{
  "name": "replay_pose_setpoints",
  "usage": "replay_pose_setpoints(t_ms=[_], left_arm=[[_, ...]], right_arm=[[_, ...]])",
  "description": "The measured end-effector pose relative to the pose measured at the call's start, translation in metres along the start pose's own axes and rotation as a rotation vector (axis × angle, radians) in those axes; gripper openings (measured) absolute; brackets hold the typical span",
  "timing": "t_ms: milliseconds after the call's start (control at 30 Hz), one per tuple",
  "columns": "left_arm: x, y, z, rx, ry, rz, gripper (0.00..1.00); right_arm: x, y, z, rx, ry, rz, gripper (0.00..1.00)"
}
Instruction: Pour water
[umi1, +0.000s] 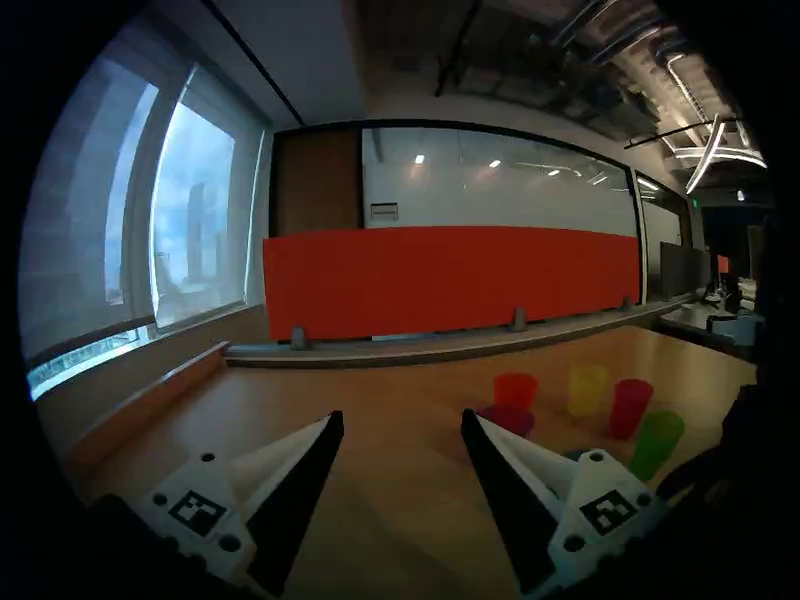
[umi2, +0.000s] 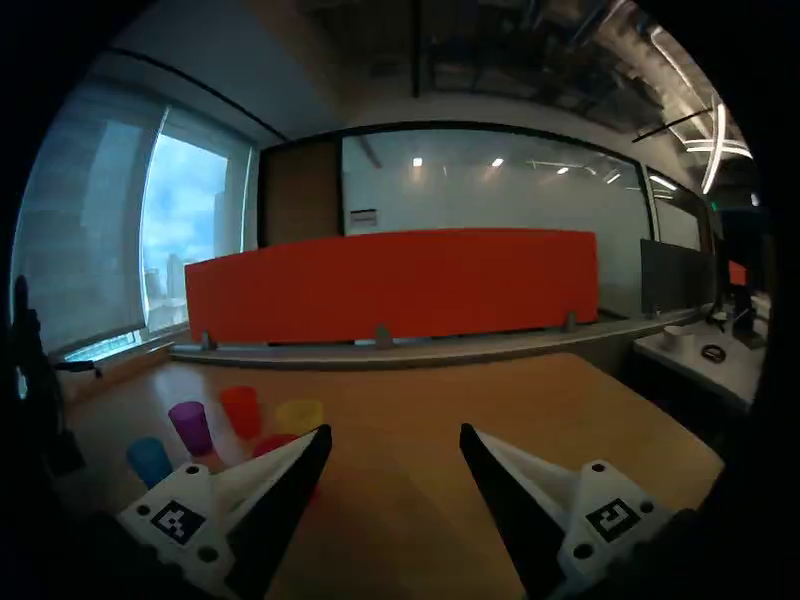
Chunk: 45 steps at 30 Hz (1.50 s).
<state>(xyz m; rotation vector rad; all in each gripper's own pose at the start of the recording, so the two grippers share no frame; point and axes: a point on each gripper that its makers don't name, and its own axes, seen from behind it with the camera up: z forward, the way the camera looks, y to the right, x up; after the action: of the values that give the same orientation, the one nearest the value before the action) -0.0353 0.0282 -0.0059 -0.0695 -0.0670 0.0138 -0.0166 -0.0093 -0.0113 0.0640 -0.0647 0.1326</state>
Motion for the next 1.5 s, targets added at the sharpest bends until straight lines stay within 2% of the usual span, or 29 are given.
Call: replay_pose_setpoints(t_ms=[200, 400, 800, 1100, 1300, 1500], left_arm=[[0.011, -0.006, -0.001, 0.04, 0.064, 0.002, 0.87], [0.006, -0.007, 0.001, 0.056, 0.076, 0.003, 0.87], [-0.008, -0.008, 0.003, 0.07, 0.107, -0.011, 0.87], [-0.01, -0.012, 0.003, 0.083, 0.131, -0.033, 0.87], [-0.023, -0.014, 0.003, 0.09, 0.119, -0.035, 0.87], [-0.033, -0.011, 0.003, 0.082, 0.107, -0.051, 0.87]], right_arm=[[0.011, 0.002, 0.0, -0.016, 0.036, 0.02, 0.99], [0.023, -0.003, -0.001, -0.011, 0.076, 0.035, 1.0], [0.038, -0.006, -0.002, -0.038, 0.094, 0.02, 1.0], [0.048, -0.008, -0.001, -0.052, 0.099, 0.014, 0.99], [0.046, -0.008, 0.002, -0.056, 0.092, 0.013, 1.0], [0.046, -0.011, 0.003, -0.052, 0.086, 0.018, 1.0]])
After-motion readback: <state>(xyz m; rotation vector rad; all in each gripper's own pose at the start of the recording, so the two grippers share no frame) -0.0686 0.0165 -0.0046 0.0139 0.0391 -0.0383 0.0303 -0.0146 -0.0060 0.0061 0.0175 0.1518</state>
